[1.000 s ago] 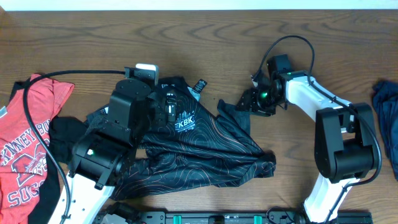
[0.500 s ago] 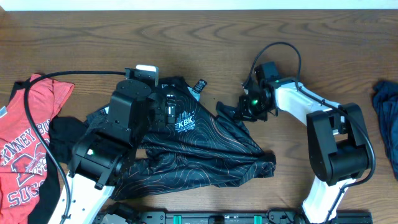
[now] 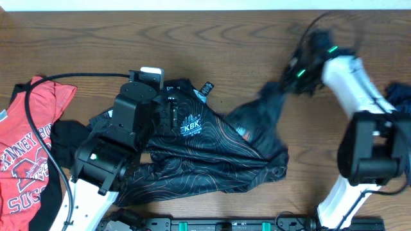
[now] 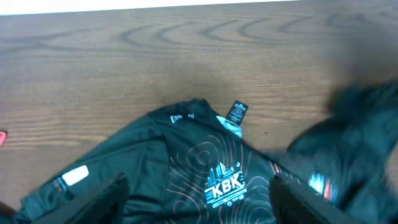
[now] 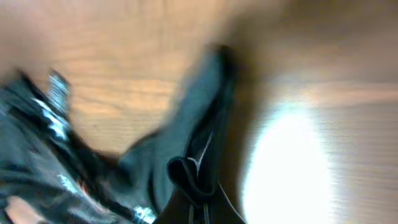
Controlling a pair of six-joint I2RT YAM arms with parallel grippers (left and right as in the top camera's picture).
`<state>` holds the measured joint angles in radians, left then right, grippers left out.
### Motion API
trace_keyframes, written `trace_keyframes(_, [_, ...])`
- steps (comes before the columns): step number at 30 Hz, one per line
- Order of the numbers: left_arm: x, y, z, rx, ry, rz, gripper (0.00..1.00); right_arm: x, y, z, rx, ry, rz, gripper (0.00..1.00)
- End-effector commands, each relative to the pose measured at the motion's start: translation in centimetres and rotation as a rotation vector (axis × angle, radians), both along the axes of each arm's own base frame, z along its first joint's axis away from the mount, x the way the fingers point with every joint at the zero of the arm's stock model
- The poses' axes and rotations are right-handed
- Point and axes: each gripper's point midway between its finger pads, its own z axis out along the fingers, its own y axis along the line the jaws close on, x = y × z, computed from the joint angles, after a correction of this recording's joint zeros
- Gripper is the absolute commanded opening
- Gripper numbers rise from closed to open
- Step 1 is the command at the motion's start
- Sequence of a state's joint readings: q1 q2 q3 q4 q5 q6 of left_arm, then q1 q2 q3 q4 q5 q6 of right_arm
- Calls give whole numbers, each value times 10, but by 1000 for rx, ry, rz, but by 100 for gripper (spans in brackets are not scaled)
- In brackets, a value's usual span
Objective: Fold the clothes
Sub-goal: 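Grasp the jersey's right sleeve with the right gripper and pull it right, then grasp the jersey's left shoulder edge with the left gripper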
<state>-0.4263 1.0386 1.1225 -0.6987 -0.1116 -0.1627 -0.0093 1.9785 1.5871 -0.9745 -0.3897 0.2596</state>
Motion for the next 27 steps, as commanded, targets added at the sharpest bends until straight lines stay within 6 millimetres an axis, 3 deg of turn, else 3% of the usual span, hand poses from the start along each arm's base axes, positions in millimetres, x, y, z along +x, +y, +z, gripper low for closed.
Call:
trace_keyframes(1, [3, 0, -7, 3, 32, 10, 71, 26, -36, 76, -66, -185, 6, 1])
trace_keyframes(5, [3, -16, -40, -4, 166, -45, 72, 25, -56, 112, -91, -210, -17, 1])
trace_keyframes(10, [12, -27, -87, 18, 322, -51, 72, 17, -83, 123, -196, -174, -95, 1])
trace_keyframes(14, [25, -23, -123, 46, 415, -19, 82, 10, -92, 124, -215, -148, -116, 1])
trace_keyframes(19, [61, 9, -145, -23, 426, 121, 85, 3, -99, 122, -217, -117, -129, 1])
trace_keyframes(22, [81, 28, -143, -127, 398, 159, 86, 2, -102, 122, -218, -116, -129, 1])
trace_keyframes(24, [92, 51, -139, -182, 371, 207, 86, 0, -102, 121, -219, -109, -128, 1])
trace_keyframes(27, [98, 79, -140, -247, 369, 263, 86, -1, -102, 121, -219, -104, -124, 1])
